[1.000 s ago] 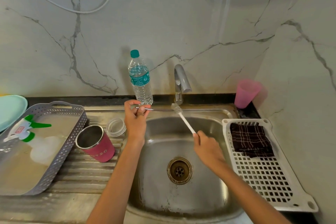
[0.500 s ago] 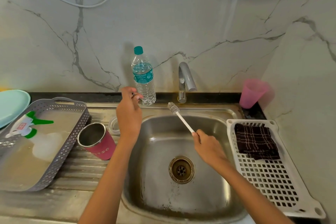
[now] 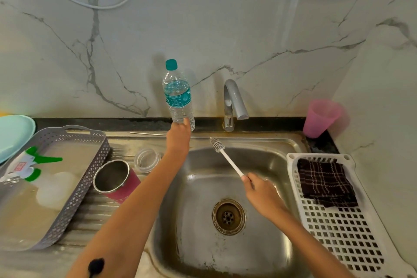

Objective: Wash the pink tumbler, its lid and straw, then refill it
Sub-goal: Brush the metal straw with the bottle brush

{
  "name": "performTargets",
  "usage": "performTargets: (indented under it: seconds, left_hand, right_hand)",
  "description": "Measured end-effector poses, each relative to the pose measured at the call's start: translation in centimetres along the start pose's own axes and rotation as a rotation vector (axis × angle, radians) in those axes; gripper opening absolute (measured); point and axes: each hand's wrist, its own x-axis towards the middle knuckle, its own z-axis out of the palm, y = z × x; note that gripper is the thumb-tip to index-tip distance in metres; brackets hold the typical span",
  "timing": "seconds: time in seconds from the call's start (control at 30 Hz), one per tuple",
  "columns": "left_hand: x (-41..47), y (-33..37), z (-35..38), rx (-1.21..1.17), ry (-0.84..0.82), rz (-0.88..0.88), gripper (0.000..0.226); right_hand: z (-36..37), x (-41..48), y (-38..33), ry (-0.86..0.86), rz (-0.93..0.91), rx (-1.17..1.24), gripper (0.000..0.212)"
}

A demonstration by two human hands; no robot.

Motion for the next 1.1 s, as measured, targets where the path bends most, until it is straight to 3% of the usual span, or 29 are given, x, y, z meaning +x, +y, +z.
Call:
performTargets:
  seconds: [0.27,0.7,1.1]
  left_hand:
    - [2.4,0.2,4.0,0.182,-0.123,0.078,0.059]
    - [3.0,-0.3,6.9,0.162,-0.152,0.050,0.043]
    - [2.3,-1.1,7.6,0.108,-0.152,0.077,0.055]
  right_hand:
    - [0.3,1.4,1.2,-0.057,0.034,0.008,0.032]
    - [0.5,2.4,1.7,-0.221,0.080,-0.042,0.029]
    - [-0.1,2.2,0.7,-0.268,-0.014,0.160,0.016]
